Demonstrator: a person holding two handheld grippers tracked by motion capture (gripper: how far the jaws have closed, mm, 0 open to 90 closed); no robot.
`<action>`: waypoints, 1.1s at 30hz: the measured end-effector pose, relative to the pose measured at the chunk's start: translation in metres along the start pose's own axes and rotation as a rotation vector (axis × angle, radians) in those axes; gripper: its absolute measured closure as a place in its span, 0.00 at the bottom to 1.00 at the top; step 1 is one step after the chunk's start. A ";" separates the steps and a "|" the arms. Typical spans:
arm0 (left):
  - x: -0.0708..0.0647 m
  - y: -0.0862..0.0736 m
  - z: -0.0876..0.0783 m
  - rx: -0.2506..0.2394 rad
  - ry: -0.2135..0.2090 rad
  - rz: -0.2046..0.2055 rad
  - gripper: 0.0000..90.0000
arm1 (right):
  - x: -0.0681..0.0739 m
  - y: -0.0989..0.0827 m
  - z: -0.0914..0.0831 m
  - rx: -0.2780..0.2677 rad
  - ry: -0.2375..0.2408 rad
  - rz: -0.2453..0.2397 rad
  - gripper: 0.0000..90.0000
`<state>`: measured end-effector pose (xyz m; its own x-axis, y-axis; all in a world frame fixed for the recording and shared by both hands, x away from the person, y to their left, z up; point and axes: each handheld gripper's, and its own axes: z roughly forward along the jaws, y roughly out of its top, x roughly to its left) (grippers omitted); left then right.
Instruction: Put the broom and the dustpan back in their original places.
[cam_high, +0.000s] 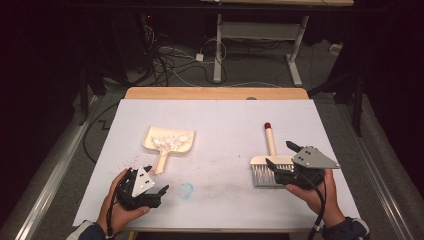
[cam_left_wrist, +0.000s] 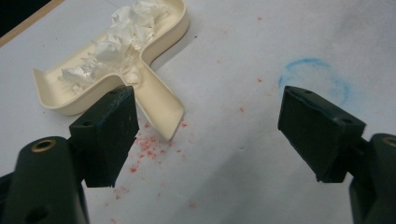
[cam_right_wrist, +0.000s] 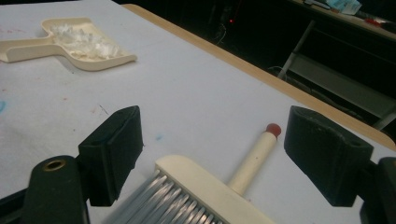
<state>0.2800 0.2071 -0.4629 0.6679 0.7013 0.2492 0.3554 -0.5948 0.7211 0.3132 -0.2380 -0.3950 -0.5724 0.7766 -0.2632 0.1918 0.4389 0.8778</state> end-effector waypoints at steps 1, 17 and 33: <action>0.000 0.000 0.000 0.002 -0.002 0.001 0.22 | 0.000 -0.002 0.000 0.003 0.000 0.002 0.23; -0.001 0.000 -0.001 0.002 0.012 0.014 0.20 | -0.006 -0.027 -0.003 0.006 -0.003 0.003 0.23; -0.001 0.000 -0.001 0.005 0.015 0.028 0.20 | -0.002 -0.064 -0.014 0.052 -0.009 -0.002 0.23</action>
<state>0.2787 0.2069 -0.4628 0.6681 0.6899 0.2787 0.3399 -0.6162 0.7105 0.2909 -0.2741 -0.4452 -0.5658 0.7796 -0.2685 0.2317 0.4628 0.8556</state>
